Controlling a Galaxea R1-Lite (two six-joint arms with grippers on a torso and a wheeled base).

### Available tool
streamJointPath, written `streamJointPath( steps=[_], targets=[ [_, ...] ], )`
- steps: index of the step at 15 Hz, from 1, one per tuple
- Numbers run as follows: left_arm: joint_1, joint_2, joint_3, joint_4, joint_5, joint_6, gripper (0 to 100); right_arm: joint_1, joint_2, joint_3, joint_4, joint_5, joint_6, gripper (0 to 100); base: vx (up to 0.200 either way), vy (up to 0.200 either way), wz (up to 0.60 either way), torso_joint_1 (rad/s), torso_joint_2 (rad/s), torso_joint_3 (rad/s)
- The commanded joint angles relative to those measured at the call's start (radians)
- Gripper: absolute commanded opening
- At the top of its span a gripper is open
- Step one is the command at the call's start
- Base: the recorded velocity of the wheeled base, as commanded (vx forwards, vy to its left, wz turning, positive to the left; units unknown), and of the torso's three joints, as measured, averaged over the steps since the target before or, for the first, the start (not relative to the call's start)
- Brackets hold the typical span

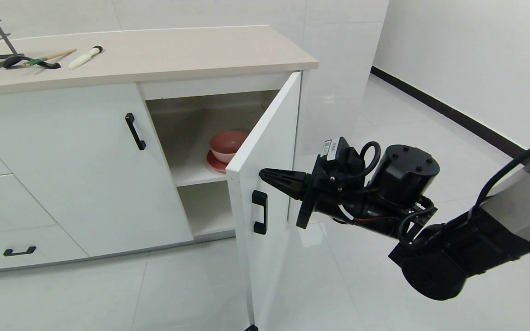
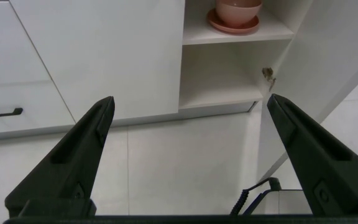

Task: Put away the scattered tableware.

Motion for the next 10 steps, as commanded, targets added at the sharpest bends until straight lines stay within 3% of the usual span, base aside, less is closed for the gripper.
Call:
streamJointPath(
  steps=[1,10],
  targets=[
    [0.0,0.001,0.0,0.0,0.0,0.0,100,0.004,0.016,-0.017,0.0,0.001,-0.001,0,0.0,0.0,0.0,0.0,0.0,0.0],
    [0.0,0.001,0.0,0.0,0.0,-0.003,100,0.03,0.091,-0.126,0.0,0.001,-0.001,0,0.0,0.0,0.0,0.0,0.0,0.0]
  ],
)
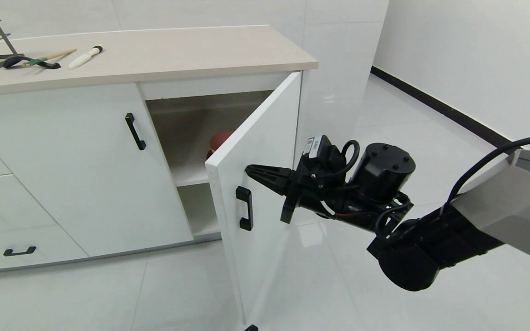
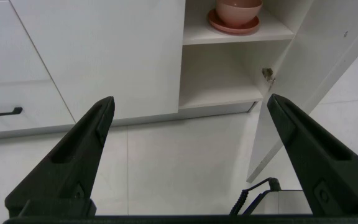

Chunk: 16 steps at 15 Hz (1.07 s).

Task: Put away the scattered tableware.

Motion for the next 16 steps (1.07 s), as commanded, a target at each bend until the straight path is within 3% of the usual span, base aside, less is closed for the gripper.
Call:
streamJointPath(
  steps=[1,10,12,16],
  targets=[
    [0.0,0.001,0.0,0.0,0.0,0.0,100,0.004,0.027,-0.03,0.0,0.0,-0.001,0,0.0,0.0,0.0,0.0,0.0,0.0],
    [0.0,0.001,0.0,0.0,0.0,0.0,100,0.026,0.182,-0.223,0.0,0.0,-0.002,0,0.0,0.0,0.0,0.0,0.0,0.0],
    [-0.001,0.001,0.0,0.0,0.0,0.0,100,0.023,0.18,-0.209,0.0,0.0,-0.002,0,0.0,0.0,0.0,0.0,0.0,0.0],
    [0.0,0.001,0.0,0.0,0.0,0.0,100,-0.029,0.055,-0.038,-0.008,0.0,-0.013,0,0.0,0.0,0.0,0.0,0.0,0.0]
  ],
)
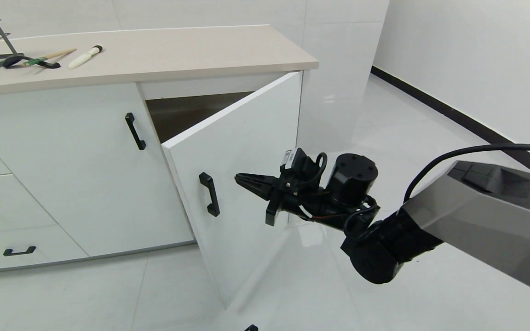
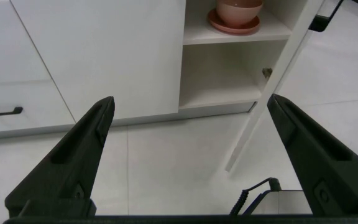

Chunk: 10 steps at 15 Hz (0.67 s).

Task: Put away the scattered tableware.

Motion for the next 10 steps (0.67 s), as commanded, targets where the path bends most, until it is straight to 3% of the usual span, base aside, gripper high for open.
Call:
streamJointPath(
  steps=[1,3,7,8,9,10],
  targets=[
    [0.0,0.001,0.0,0.0,0.0,-0.001,100,-0.053,-0.143,0.138,-0.005,0.001,-0.005,0,0.0,0.0,0.0,0.0,0.0,0.0],
    [0.0,0.001,0.0,0.0,0.0,-0.001,100,-0.082,-0.226,0.241,-0.005,0.001,-0.005,0,0.0,0.0,0.0,0.0,0.0,0.0],
    [-0.001,0.001,0.0,0.0,0.0,-0.001,100,-0.116,-0.77,0.803,0.005,-0.012,-0.007,0,0.0,0.0,0.0,0.0,0.0,0.0],
    [-0.001,0.001,0.0,0.0,0.0,-0.001,100,-0.183,-0.936,0.959,0.011,-0.019,-0.008,0,0.0,0.0,0.0,0.0,0.0,0.0],
    [-0.001,0.001,0.0,0.0,0.0,-0.001,100,-0.255,-1.013,1.026,0.015,-0.018,-0.013,0,0.0,0.0,0.0,0.0,0.0,0.0],
    [0.0,0.001,0.0,0.0,0.0,-0.001,100,-0.401,-1.195,1.045,0.078,-0.019,-0.024,0,0.0,0.0,0.0,0.0,0.0,0.0]
  ],
)
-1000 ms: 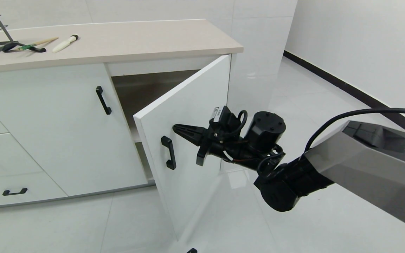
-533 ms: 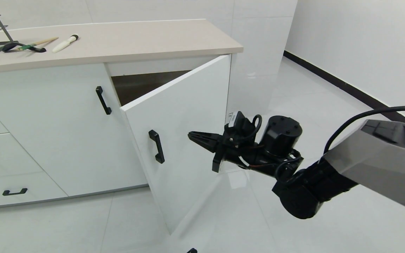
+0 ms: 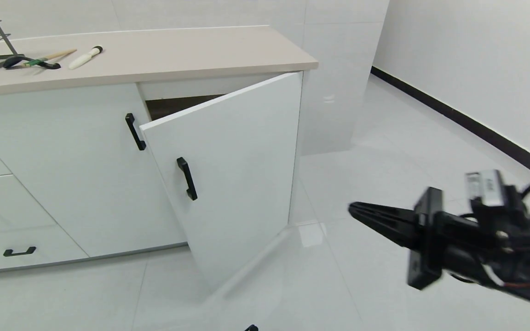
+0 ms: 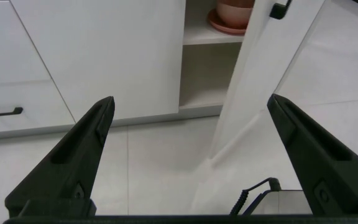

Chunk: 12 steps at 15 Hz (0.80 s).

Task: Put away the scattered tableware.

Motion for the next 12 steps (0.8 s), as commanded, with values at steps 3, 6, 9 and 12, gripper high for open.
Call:
streamJointPath(
  steps=[3,6,9,12],
  targets=[
    [0.001,0.001,0.0,0.0,0.0,0.0,100,-0.46,-0.873,0.243,0.243,-0.006,-0.007,0,0.0,0.0,0.0,0.0,0.0,0.0],
    [0.001,0.001,0.0,0.0,0.0,0.0,100,-0.529,-1.238,0.243,0.604,0.003,-0.007,0,0.0,0.0,0.0,0.0,0.0,0.0],
    [0.0,0.001,0.0,0.0,0.0,0.0,100,-0.543,-1.577,0.243,1.009,-0.022,-0.019,0,0.0,0.0,0.0,0.0,0.0,0.0],
    [0.001,0.001,0.0,0.0,0.0,0.0,100,-0.543,-1.574,0.243,1.259,-0.329,0.067,0,0.0,0.0,0.0,0.0,0.0,0.0]
  ],
)
